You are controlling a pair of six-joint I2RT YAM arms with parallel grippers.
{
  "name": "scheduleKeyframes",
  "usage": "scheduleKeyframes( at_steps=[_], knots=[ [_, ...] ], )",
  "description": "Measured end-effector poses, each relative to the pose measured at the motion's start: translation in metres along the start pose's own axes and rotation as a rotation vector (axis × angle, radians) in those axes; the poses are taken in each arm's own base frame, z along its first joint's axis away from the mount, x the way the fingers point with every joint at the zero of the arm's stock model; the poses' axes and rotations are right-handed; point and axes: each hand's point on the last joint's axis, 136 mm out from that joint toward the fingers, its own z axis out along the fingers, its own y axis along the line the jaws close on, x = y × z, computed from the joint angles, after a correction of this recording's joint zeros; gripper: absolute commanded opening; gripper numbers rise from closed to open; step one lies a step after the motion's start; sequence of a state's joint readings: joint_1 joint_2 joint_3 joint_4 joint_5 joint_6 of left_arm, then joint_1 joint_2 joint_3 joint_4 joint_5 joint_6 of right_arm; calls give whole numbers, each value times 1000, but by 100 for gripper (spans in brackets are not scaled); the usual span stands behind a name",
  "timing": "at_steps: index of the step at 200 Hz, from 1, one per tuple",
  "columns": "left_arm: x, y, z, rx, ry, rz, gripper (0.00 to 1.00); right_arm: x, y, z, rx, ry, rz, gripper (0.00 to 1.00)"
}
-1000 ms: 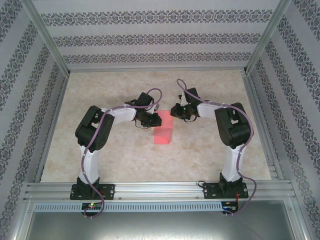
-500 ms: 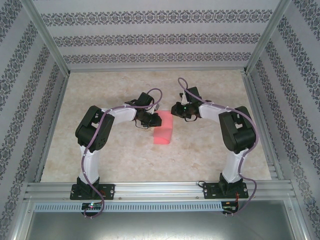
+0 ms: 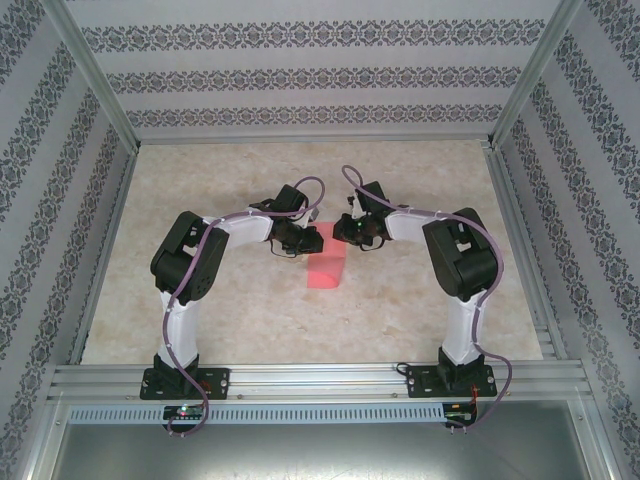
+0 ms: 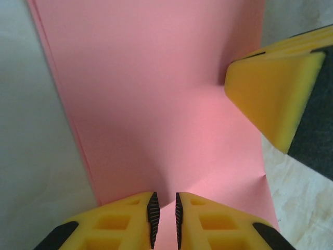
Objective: Fold a paper plane with a square sheet of paper (pick it up from the middle)
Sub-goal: Fold the square sheet of paper in half at the center of the table.
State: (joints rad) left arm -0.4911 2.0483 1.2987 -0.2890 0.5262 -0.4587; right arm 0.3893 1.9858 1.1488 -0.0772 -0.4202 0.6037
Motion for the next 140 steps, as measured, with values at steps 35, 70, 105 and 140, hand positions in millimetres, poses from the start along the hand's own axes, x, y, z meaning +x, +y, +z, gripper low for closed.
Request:
scheduleKeyframes(
  at_steps=[35, 70, 105, 140],
  knots=[
    [-1, 0, 0, -4, -4, 6, 23, -11, 0, 4, -16, -16, 15, 16],
    [-1, 1, 0, -7, -5, 8, 23, -15, 0, 6, -19, -22, 31, 16],
    [-1, 2, 0, -11, -7, 12, 23, -25, 1, 8, -6, -42, 46, 16],
    [-2, 2, -1, -17, -11, 16, 23, -40, -3, 11, 24, -71, 53, 16]
  ],
)
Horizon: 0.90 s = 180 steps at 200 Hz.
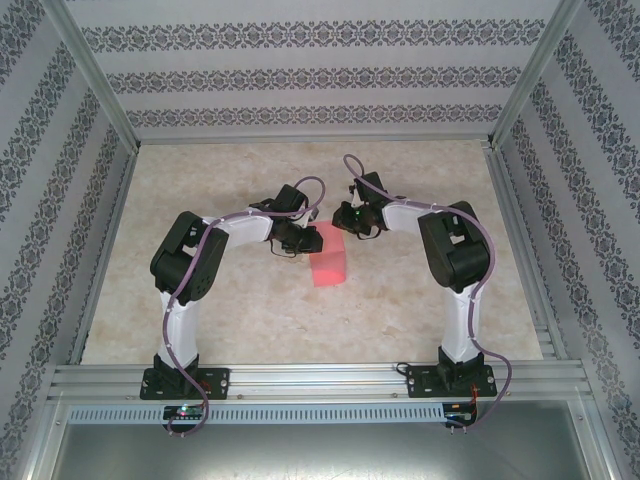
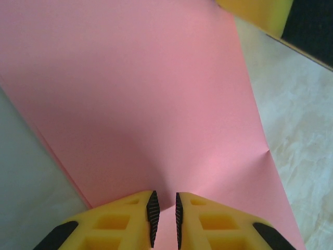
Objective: Fold a paper plane with a square sheet of paper (pick it up from the middle)
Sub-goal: Fold the square sheet of paper in half at the center of the table.
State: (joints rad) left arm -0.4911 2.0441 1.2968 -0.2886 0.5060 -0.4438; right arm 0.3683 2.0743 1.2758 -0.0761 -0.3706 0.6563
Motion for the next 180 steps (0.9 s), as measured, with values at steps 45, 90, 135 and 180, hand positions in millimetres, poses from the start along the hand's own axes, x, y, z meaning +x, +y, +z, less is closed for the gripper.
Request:
scheduleKeyframes(
  at_steps=[45, 90, 135, 180],
  knots=[
    [-2, 2, -1, -13, -14, 13, 23, -5, 3, 4, 8, 9, 3, 16],
    [3, 4, -3, -17, -13, 18, 23, -18, -6, 1, 76, -41, 6, 17],
    [3, 4, -3, -17, -13, 20, 23, -20, -11, -8, 88, -62, 3, 17],
    [2, 3, -3, -19, -9, 18, 23, 7, -1, -45, 27, -39, 0, 17]
  ],
)
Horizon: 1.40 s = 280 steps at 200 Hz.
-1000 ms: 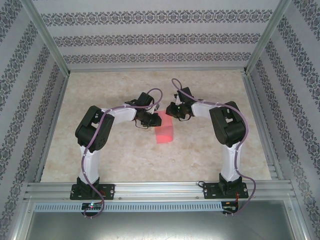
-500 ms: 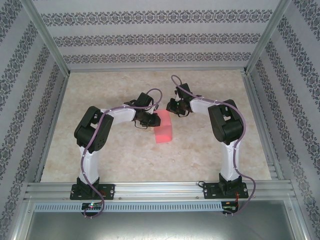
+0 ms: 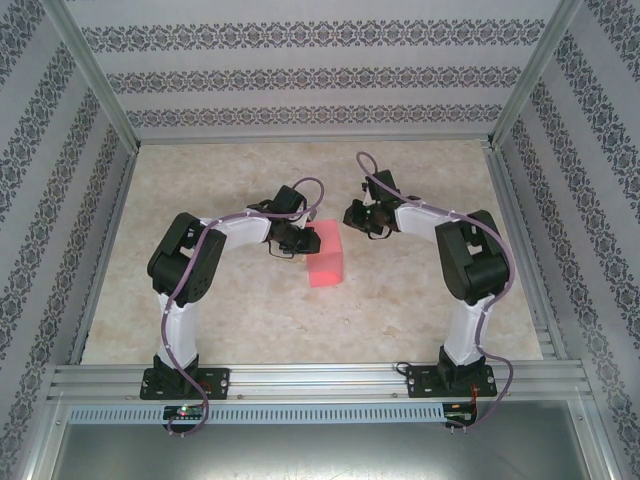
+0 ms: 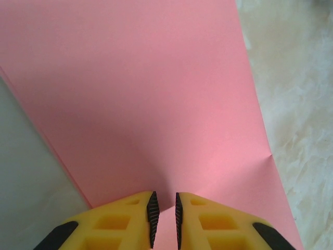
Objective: Fold a paper plane with a square sheet of paper (pick it up from the middle)
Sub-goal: Fold the square sheet of paper in half at the center of the table.
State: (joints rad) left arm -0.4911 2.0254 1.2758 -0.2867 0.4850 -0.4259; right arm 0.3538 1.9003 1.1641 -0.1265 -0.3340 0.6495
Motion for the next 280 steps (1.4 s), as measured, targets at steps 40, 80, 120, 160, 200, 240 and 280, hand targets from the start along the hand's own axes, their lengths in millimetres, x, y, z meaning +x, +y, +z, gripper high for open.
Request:
scheduleKeyframes(
  at_steps=[40, 80, 120, 160, 200, 240, 280],
  knots=[
    [0, 0, 1, -3, 10, -5, 23, 46, 24, 0, -49, 112, -50, 17],
    [0, 0, 0, -4, 16, -7, 23, 74, 20, 8, -37, 206, -81, 17],
    [0, 0, 1, -5, 20, -9, 23, 84, 6, 15, -4, 256, -98, 17],
    [0, 0, 1, -8, 28, -11, 23, 86, 2, 12, -1, 271, -139, 17],
    [0, 0, 1, -9, 32, -7, 23, 97, -5, 1, 5, 294, -138, 17],
    [0, 0, 1, -10, 37, -5, 23, 98, 4, -9, -42, 282, -108, 16],
    [0, -1, 1, -9, 39, 6, 23, 93, 18, -6, -95, 266, -107, 15]
  ],
)
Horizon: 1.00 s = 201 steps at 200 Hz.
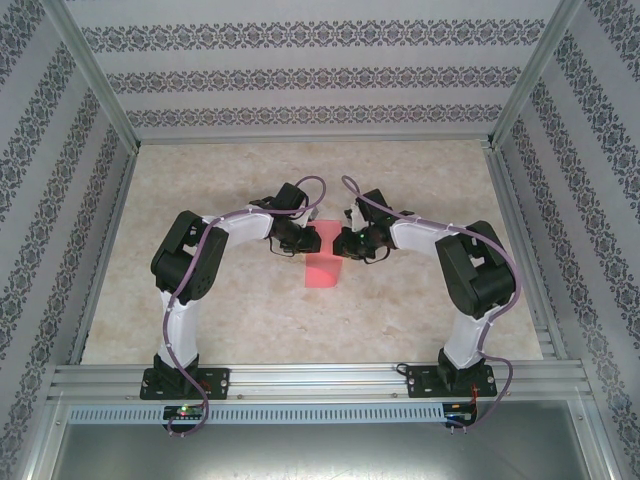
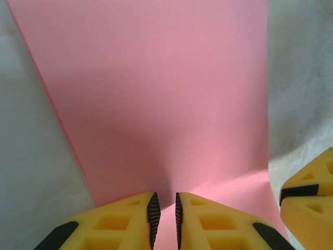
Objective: Fold a paper plane with a square sheet of paper (pick it up from the middle)
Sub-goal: Fold the square sheet of paper in half at the center of the table.
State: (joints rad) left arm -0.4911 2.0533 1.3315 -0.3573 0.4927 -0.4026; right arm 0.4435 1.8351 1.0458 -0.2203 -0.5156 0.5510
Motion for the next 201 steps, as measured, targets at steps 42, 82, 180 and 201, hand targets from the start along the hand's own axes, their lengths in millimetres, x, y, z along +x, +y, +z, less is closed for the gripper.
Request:
scheduleKeyframes(
  at_steps=[42, 82, 180, 201],
  knots=[
    [0, 0, 0, 0, 1, 4, 23, 8, -6, 12, 12, 52, 4, 15],
    [0, 0, 0, -1, 3, 7, 23, 22, -14, 11, 37, 107, -24, 15],
    [1, 0, 0, -3, 15, 10, 23, 58, -20, 1, 91, 154, -114, 14],
    [1, 0, 0, -4, 18, 11, 23, 67, -23, -5, 94, 161, -86, 14]
  ],
)
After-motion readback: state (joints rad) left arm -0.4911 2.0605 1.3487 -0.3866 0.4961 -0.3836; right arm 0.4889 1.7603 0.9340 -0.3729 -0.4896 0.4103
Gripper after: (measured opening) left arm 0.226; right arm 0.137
